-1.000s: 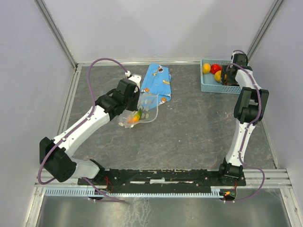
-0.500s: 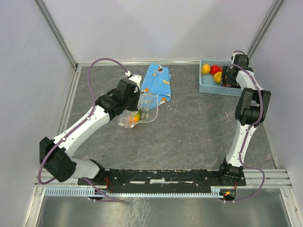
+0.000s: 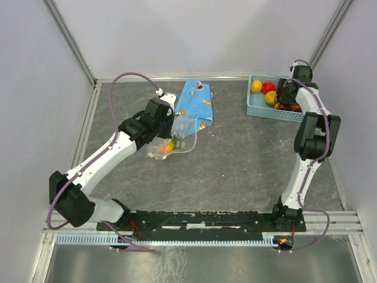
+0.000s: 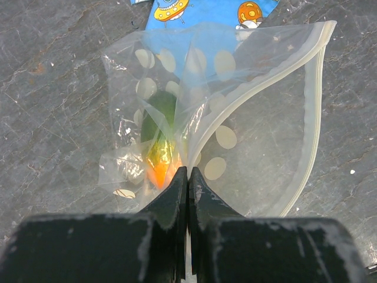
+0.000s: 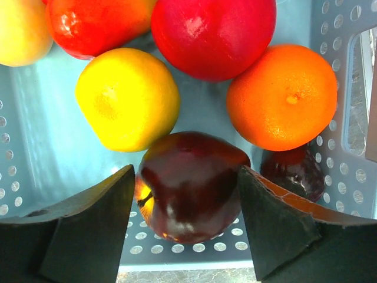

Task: Place the food in the zip-top bag and seal the zipper
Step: Pick up the fake fruit from the bin.

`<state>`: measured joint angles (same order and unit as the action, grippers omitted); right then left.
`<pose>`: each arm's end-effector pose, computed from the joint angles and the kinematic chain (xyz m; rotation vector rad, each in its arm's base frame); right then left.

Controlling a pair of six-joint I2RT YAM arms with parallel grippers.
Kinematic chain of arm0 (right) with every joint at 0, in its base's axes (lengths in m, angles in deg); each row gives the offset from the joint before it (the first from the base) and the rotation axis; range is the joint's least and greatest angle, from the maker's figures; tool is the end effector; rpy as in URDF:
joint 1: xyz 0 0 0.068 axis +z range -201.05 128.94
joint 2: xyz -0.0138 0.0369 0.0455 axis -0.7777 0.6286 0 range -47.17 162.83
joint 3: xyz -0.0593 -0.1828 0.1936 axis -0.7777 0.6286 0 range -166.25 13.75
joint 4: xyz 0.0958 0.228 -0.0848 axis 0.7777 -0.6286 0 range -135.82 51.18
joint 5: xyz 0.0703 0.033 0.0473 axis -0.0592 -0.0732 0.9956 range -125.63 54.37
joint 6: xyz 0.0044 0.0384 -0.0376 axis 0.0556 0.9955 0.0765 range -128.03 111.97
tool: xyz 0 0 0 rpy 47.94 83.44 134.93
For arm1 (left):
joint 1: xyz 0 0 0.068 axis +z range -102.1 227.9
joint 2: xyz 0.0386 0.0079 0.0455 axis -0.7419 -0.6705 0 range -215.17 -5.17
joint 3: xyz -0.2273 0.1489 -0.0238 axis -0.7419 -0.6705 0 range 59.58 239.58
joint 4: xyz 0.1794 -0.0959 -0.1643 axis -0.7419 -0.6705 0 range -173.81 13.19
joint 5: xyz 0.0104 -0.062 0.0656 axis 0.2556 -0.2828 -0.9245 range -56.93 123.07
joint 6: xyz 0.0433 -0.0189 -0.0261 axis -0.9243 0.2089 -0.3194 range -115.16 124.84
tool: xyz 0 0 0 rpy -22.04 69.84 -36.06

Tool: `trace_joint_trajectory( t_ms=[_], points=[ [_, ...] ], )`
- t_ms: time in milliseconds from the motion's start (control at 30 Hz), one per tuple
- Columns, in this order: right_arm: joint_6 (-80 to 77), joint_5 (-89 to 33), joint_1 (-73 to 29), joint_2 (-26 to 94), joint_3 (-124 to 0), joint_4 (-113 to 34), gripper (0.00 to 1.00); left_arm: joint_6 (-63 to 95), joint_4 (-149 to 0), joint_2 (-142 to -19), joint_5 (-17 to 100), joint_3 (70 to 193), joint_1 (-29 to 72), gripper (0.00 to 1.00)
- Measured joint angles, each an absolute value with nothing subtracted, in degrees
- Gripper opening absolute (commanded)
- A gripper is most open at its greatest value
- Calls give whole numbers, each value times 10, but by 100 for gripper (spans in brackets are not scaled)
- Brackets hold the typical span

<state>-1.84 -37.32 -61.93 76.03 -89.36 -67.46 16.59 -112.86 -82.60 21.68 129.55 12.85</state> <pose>0.4786 -0.0930 0.2243 0.3728 2.3932 -0.0730 0.2434 -0.1620 0.3238 0.3703 2.2888 -0.1831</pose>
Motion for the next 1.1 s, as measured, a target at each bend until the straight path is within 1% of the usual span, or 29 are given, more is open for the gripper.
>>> trace_joint_trajectory(
  t_ms=[67, 167, 267, 1100],
  points=[
    [-14, -373, -619, 760, -894, -677, 87, 166, -1129, -826, 217, 1296, 128, 3],
    [-6, -371, -619, 762, -894, -684, 94, 166, -1129, -826, 217, 1296, 128, 3],
    [-2, -371, -619, 766, -894, -692, 99, 166, -1129, -826, 217, 1296, 128, 3],
    [3, -378, -621, 814, -924, -705, 99, 166, -1129, -826, 227, 1296, 128, 3]
  ],
)
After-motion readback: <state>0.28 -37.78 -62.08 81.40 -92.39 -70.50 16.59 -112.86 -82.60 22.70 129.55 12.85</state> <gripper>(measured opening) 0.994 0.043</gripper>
